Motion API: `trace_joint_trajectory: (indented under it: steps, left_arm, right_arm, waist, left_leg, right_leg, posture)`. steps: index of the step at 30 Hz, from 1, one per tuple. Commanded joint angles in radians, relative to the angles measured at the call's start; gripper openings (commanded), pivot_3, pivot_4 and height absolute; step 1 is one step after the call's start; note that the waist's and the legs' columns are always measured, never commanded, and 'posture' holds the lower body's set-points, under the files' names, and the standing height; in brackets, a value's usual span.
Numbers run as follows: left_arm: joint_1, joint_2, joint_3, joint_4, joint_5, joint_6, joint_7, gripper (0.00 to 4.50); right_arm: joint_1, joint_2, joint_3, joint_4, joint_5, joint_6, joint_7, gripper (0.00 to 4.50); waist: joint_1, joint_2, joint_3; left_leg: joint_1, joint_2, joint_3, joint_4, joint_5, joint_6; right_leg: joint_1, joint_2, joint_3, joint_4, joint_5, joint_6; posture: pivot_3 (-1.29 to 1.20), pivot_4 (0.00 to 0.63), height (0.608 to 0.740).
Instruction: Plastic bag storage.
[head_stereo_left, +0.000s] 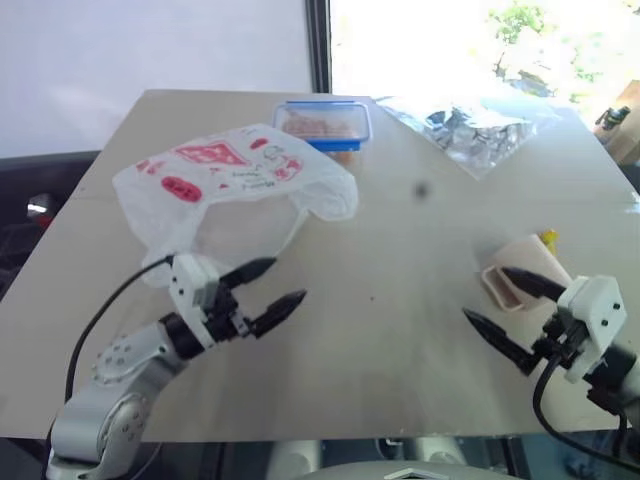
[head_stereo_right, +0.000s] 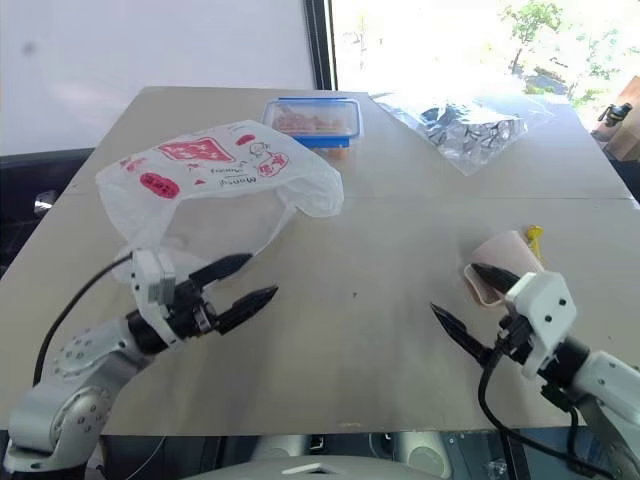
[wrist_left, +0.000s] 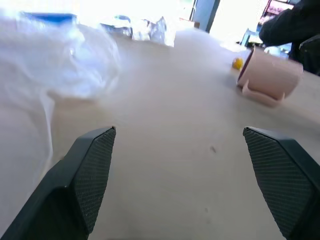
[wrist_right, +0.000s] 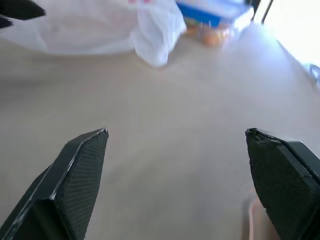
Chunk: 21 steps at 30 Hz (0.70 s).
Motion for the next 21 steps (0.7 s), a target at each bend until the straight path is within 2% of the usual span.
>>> trace_joint_trajectory:
  steps: [1,4,8,12,16,19,21]
  left_arm:
    - [-0.083,0.033,-0.042,-0.104,0.0,0.067,0.07,4.3]
    - [-0.159,0.048,-0.071,-0.116,0.027,0.112,0.128,4.3]
    - [-0.262,0.124,-0.116,-0.119,0.114,0.147,0.143,4.3]
    - [-0.419,0.136,-0.128,-0.073,0.123,0.295,0.246,4.3]
    - [-0.553,0.24,-0.259,-0.022,0.351,0.423,0.361,4.3]
    - [-0.575,0.382,-0.405,0.006,0.565,0.464,0.4,4.3]
    - [-0.574,0.415,-0.436,0.032,0.622,0.5,0.41,4.3]
  right_arm:
    - [-0.026,-0.011,-0.015,-0.015,0.029,-0.03,0.01,4.45]
    - [-0.011,-0.023,-0.02,-0.002,0.028,-0.061,0.056,4.45]
    - [-0.014,-0.019,0.005,0.041,-0.005,-0.105,0.079,4.45]
    - [-0.008,-0.022,0.048,0.083,-0.058,-0.161,0.109,4.45]
    - [-0.014,-0.017,0.067,0.126,-0.083,-0.205,0.125,4.45]
    - [-0.015,-0.014,0.074,0.143,-0.091,-0.227,0.129,4.45]
    - [-0.007,-0.013,0.077,0.152,-0.104,-0.242,0.131,4.45]
  waist:
    - [0.004,0.0,0.0]
    - [0.008,0.0,0.0]
    - [0.01,0.0,0.0]
    - [0.015,0.0,0.0]
    - [0.017,-0.001,0.0]
    - [0.011,-0.001,0.001]
    - [0.011,-0.001,0.001]
  left_leg:
    - [0.0,0.0,0.0,0.0,0.0,0.0]
    - [0.0,0.0,0.0,0.0,0.0,0.0]
    - [0.001,-0.001,0.0,0.0,0.0,0.0]
    - [0.002,-0.001,0.001,0.001,0.0,0.0]
    - [0.002,-0.004,0.001,0.001,0.0,0.0]
    - [0.004,-0.005,0.003,0.0,0.0,0.0]
    - [0.004,-0.005,0.003,0.0,0.0,0.0]
  right_leg:
    - [0.0,0.0,0.001,0.0,0.0,0.0]
    - [0.0,0.001,0.001,0.0,0.0,0.001]
    - [0.001,0.002,0.001,0.001,0.002,0.004]
    - [0.0,0.002,0.001,0.003,0.002,0.004]
    - [0.0,0.002,0.001,0.004,0.002,0.004]
    - [0.0,0.002,0.002,0.006,0.002,0.004]
    - [-0.001,0.002,0.004,0.007,0.002,0.004]
  posture:
    - [0.0,0.15,0.74]
    - [0.0,0.15,0.74]
    - [0.0,0.15,0.74]
    - [0.0,0.15,0.74]
    - [0.0,0.15,0.74]
    - [0.0,0.15,0.74]
    - [0.0,0.15,0.74]
